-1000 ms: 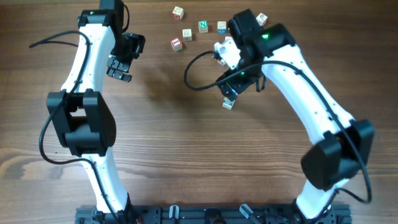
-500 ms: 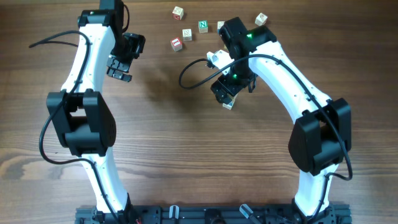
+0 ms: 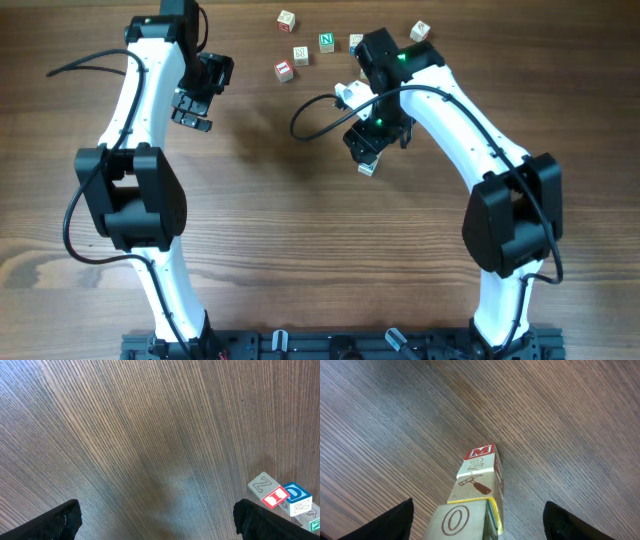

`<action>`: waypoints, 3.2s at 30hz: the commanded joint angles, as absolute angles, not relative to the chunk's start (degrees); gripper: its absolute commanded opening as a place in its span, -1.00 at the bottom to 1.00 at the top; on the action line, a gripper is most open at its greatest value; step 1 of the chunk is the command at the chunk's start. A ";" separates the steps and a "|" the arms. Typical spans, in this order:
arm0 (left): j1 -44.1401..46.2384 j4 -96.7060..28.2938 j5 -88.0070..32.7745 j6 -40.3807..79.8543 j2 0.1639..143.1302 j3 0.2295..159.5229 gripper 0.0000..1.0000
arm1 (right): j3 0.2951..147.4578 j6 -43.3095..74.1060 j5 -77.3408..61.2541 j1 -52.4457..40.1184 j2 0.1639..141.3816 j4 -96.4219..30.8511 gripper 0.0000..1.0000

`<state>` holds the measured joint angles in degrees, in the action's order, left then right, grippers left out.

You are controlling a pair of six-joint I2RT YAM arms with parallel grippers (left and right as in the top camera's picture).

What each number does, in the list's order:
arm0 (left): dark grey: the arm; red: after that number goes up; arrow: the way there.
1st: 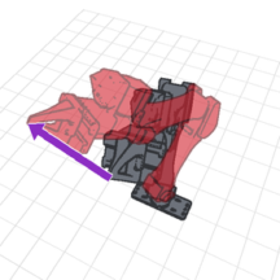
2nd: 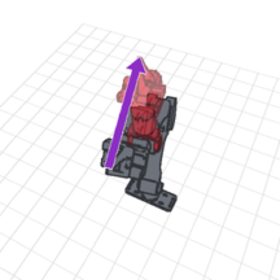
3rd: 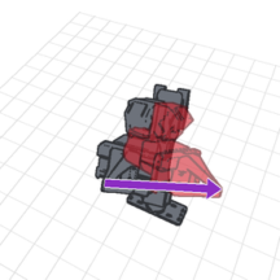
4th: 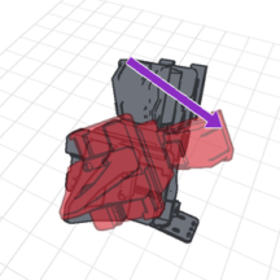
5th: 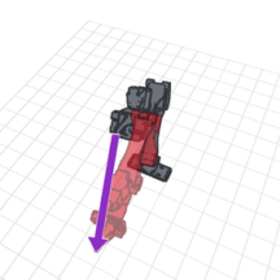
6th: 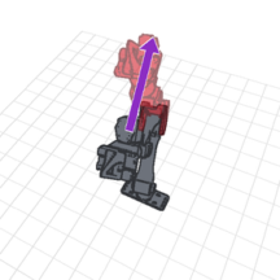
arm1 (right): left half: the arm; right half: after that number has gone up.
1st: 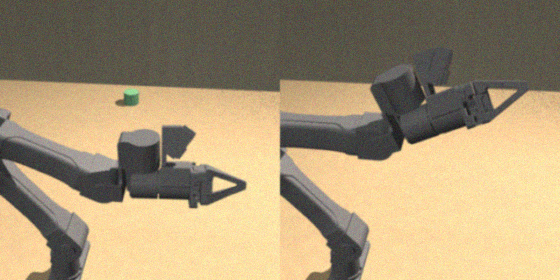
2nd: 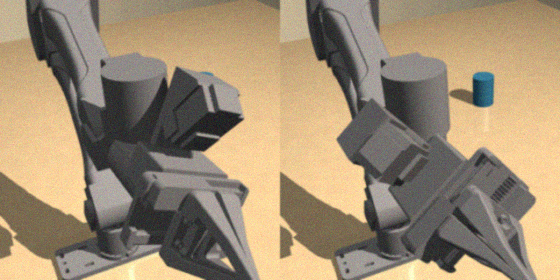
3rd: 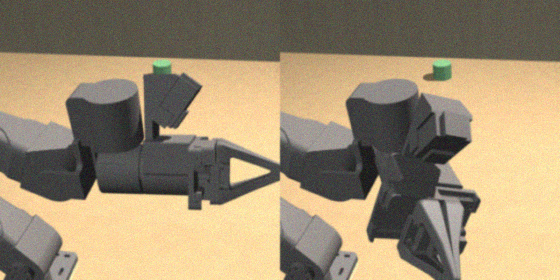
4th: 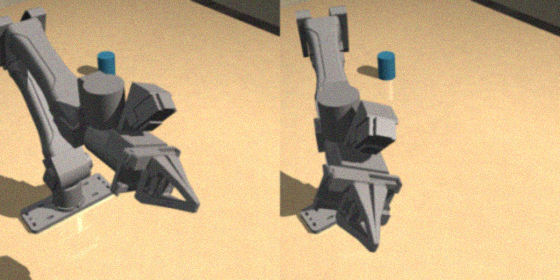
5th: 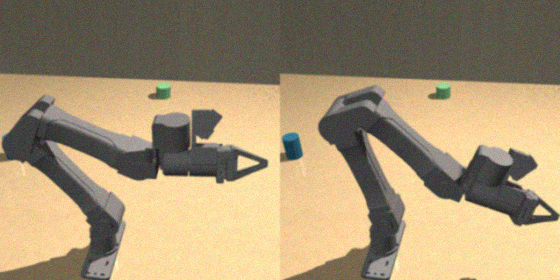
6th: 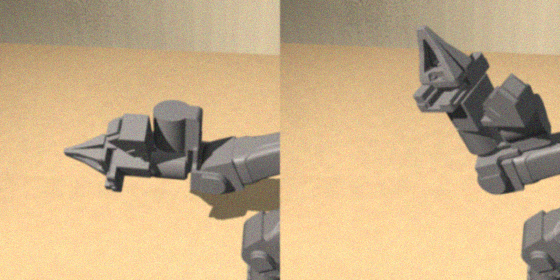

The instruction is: Form a tower

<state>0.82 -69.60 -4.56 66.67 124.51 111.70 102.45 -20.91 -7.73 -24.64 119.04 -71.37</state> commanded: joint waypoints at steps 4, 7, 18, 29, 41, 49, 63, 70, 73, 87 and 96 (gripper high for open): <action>0.62 -69.63 -4.01 66.00 122.78 111.44 1.00 | 101.86 -20.69 -8.84 -24.45 120.25 -72.12 0.47; 0.62 -69.63 -3.99 66.00 122.78 111.44 1.00 | 101.86 -20.58 -8.84 -24.45 120.25 -72.23 0.44; 0.62 -69.63 -3.99 66.00 122.78 111.44 1.00 | 101.82 -19.40 -8.88 -24.45 120.55 -72.34 0.51; 0.62 -69.63 -3.99 66.00 122.78 111.44 1.00 | 101.49 -19.31 -9.10 -24.45 120.55 -72.03 0.57; 0.62 -69.63 -3.99 66.00 122.78 111.44 1.00 | 98.98 -19.29 -9.10 -24.45 120.57 -70.48 0.50; 0.62 -69.63 -3.99 66.00 122.78 111.44 1.00 | 98.98 -19.29 -9.08 -24.45 120.55 -69.65 0.31; 0.62 -69.63 -4.01 66.00 122.78 111.44 1.00 | 98.98 -19.33 -9.06 -24.45 120.57 -69.41 0.15; 0.62 -69.63 -3.99 66.00 122.78 111.44 1.00 | 98.98 -19.35 -9.08 -24.45 120.55 -69.25 0.14; 0.62 -69.63 -3.99 66.00 122.78 111.44 1.00 | 98.98 -19.35 -9.06 -24.45 120.55 -69.25 0.29; 0.62 -69.63 -3.99 66.00 122.78 111.44 1.00 | 100.66 -18.79 -9.06 -24.45 120.42 -70.94 0.68; 0.62 -69.63 -3.99 66.00 122.78 111.44 1.00 | 102.50 -17.72 -9.06 -24.47 120.31 -72.97 0.93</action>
<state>0.84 -69.60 -4.56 66.67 124.51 111.70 100.99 -18.15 -8.56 -24.64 119.17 -72.69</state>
